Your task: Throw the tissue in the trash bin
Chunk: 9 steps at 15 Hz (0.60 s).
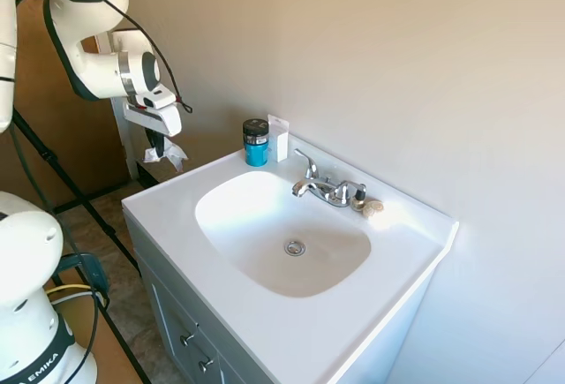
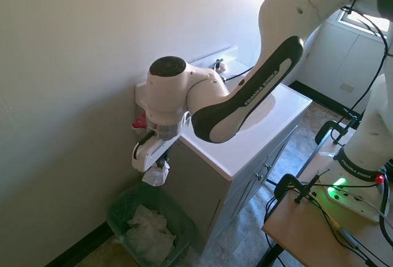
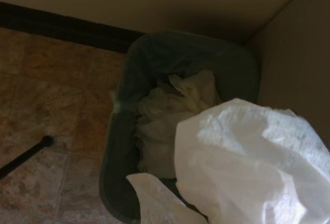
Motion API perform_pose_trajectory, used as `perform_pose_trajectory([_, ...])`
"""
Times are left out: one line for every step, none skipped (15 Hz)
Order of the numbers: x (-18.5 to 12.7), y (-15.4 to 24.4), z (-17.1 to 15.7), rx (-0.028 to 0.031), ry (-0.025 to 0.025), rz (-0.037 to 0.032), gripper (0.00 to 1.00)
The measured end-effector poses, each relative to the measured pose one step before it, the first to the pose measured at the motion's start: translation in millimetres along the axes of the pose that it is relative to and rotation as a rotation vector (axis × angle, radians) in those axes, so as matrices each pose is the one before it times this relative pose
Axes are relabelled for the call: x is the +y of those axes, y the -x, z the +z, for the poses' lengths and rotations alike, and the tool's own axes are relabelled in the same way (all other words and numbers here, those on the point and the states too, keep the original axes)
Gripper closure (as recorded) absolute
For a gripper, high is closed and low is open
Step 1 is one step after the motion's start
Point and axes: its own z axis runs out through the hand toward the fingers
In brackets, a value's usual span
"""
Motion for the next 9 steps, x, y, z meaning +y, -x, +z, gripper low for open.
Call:
perform_pose_trajectory([0.40,-1.95,4.78,-0.00220,-0.00137,0.00720,0.00])
perform_pose_trajectory([0.59,-2.91,3.15,-0.00290,0.00004,0.01037,0.00])
perform_pose_trajectory([0.51,-2.93,1.35,-0.00369,0.00093,0.00952,0.00])
perform_pose_trajectory([0.26,-2.02,0.48,-0.00146,0.00027,0.00470,0.00])
perform_pose_trajectory([0.15,-1.16,0.39,-0.00170,0.00003,0.00288,0.00])
perform_pose_trajectory([0.05,-0.58,0.10,-0.00318,0.00007,0.00212,0.00])
perform_pose_trajectory([-0.03,0.07,-0.03,-0.00197,0.00005,0.00018,0.00])
perform_pose_trajectory([0.02,-0.08,0.01,-0.00209,0.00029,0.00170,0.00])
perform_pose_trajectory([0.16,-0.71,0.16,-0.00269,0.00099,0.00107,0.00])
